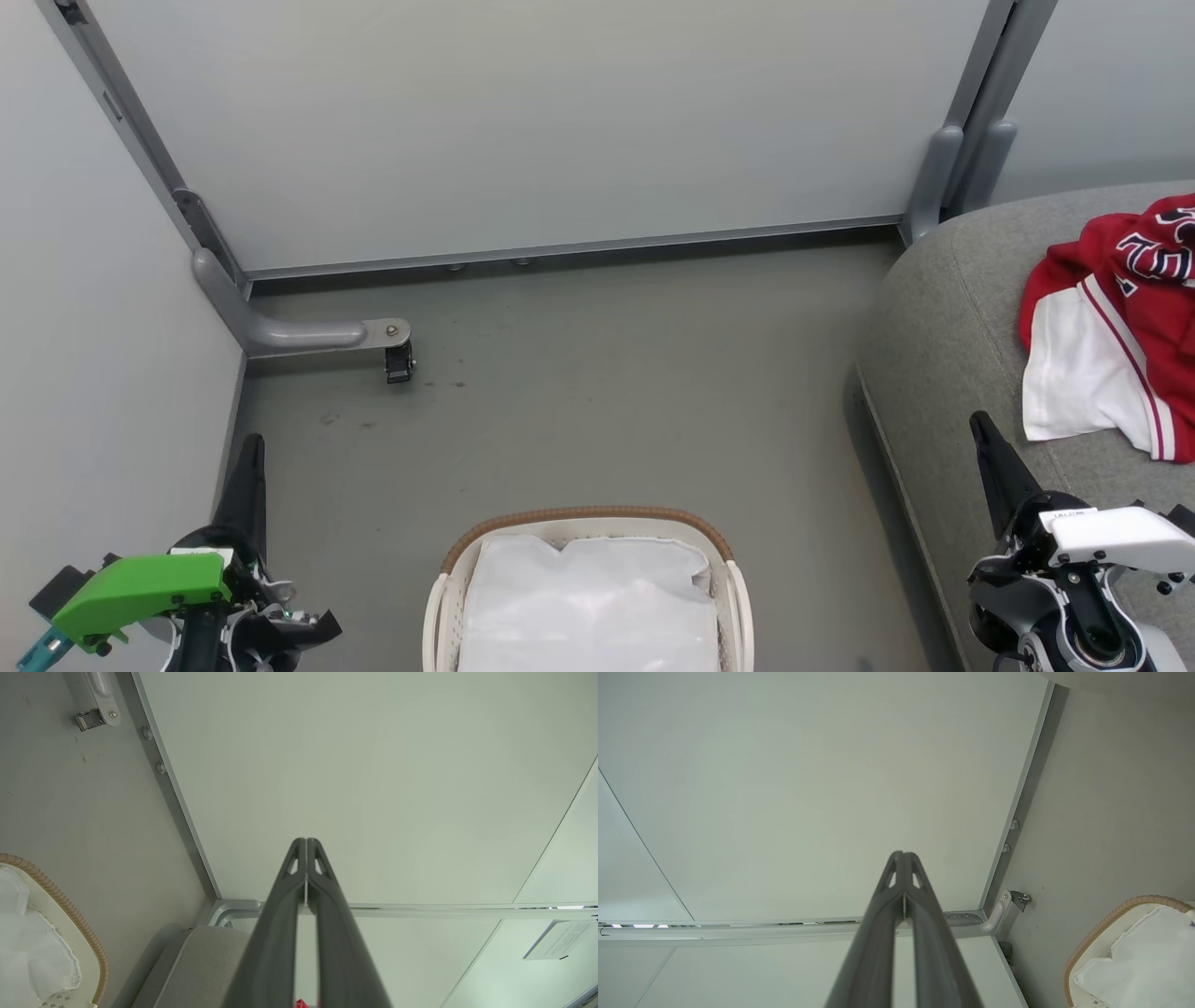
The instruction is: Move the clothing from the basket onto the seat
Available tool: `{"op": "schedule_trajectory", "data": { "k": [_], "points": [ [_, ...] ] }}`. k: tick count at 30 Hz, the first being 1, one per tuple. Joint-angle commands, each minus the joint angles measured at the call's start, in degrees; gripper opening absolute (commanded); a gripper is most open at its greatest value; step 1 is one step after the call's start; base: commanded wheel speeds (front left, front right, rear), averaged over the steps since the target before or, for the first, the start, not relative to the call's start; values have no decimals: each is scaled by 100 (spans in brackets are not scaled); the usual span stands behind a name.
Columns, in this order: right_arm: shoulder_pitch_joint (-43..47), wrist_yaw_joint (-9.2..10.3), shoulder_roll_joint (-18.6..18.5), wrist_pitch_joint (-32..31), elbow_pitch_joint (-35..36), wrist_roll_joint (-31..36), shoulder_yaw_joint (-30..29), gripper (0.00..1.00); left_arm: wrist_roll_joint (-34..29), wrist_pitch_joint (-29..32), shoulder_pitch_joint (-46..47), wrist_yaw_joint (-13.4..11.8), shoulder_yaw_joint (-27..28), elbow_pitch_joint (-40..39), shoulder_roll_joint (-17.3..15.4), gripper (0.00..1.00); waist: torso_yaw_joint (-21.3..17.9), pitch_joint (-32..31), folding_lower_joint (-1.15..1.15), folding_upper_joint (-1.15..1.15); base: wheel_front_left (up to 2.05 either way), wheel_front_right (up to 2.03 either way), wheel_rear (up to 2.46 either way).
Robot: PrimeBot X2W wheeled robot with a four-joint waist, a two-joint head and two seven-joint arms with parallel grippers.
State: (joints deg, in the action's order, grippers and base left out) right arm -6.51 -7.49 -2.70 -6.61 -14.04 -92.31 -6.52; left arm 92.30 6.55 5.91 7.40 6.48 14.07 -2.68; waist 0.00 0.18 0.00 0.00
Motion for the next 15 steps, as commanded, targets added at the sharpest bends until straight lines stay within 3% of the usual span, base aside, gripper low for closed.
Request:
{"op": "schedule_trajectory", "data": {
  "k": [1,15],
  "points": [
    [60,0,-34,-8,15,-19,-12,0,19,19,67,16,16,-10,-37,0,0,0,0,0,0,0,0],
    [60,0,-34,-8,15,-19,-12,0,19,19,67,16,15,-9,-37,0,0,0,0,0,0,0,0]
  ]
}}
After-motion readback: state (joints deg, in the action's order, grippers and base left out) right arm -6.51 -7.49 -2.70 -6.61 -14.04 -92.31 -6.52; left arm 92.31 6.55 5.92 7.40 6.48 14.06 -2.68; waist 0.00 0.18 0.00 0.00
